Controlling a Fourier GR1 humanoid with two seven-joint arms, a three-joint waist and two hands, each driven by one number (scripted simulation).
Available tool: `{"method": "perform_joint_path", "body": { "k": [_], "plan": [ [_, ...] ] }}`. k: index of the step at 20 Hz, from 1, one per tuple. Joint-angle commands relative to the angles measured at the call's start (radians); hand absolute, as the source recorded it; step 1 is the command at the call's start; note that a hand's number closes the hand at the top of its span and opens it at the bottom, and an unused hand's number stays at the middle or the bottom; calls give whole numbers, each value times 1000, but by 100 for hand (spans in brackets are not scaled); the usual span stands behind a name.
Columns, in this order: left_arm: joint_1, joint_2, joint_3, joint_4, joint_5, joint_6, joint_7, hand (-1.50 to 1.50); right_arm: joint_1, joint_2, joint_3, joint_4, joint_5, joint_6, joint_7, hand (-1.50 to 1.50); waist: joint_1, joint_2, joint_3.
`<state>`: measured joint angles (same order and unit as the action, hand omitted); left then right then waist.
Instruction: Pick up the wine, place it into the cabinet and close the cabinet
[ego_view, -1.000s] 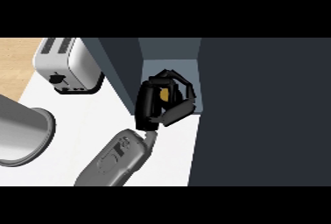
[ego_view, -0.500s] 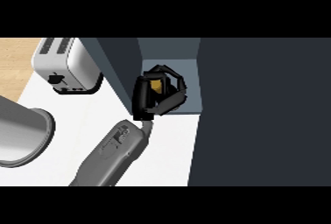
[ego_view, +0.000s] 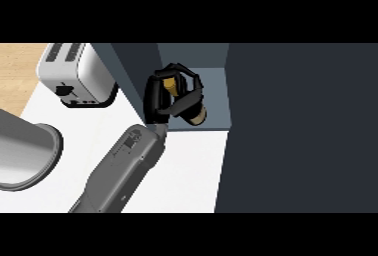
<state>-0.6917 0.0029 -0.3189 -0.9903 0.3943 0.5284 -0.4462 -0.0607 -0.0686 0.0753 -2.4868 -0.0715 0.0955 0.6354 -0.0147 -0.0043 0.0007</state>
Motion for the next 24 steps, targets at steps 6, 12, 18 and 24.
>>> {"method": "perform_joint_path", "body": {
  "k": [6,12,18,24],
  "plan": [
    [-121,-3,75,248,53,-60,-29,150,-12,13,4,-50,-58,-8,14,-150,-11,10,-1],
    [-165,12,118,321,23,-97,-8,150,1,6,-19,-111,-95,-15,82,-150,-5,7,-1],
    [-273,-3,86,424,55,-2,-86,150,100,28,14,-32,-75,52,-90,-150,-16,9,0],
    [-369,-3,158,584,61,-5,-180,150,9,33,15,-34,-58,13,3,-150,-23,13,-1]
  ]
}}
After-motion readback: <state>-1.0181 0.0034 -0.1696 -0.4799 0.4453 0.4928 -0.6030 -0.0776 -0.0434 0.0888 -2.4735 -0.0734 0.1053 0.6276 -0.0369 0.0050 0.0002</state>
